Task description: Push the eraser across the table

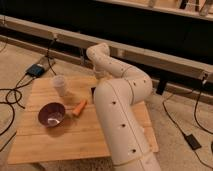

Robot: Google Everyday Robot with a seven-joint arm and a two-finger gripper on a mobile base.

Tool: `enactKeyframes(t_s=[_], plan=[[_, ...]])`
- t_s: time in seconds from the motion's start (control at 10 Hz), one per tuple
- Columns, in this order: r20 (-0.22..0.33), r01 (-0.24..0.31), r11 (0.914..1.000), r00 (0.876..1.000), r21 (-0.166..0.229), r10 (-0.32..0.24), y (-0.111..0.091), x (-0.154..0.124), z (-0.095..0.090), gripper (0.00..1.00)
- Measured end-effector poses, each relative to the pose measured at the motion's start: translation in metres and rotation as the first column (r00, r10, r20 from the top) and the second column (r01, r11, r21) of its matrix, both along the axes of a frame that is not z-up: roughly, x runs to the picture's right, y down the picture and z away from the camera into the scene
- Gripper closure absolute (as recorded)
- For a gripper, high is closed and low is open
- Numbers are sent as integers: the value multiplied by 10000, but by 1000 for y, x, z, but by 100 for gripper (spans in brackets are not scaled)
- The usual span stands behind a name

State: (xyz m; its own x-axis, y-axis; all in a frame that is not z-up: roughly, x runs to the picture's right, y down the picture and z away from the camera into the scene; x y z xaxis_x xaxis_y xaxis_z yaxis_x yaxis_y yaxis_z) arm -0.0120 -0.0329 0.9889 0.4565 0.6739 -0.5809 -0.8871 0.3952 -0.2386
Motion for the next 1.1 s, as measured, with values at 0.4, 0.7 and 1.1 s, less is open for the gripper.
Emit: enactKeyframes(t_s=[0.4, 0.7, 1.1], plan=[[283, 184, 9989, 9994, 437, -197, -11, -8, 17, 35], [278, 189, 9989, 9994, 432, -201, -11, -8, 17, 35], [280, 193, 9989, 9994, 436, -205, -11, -8, 17, 35]])
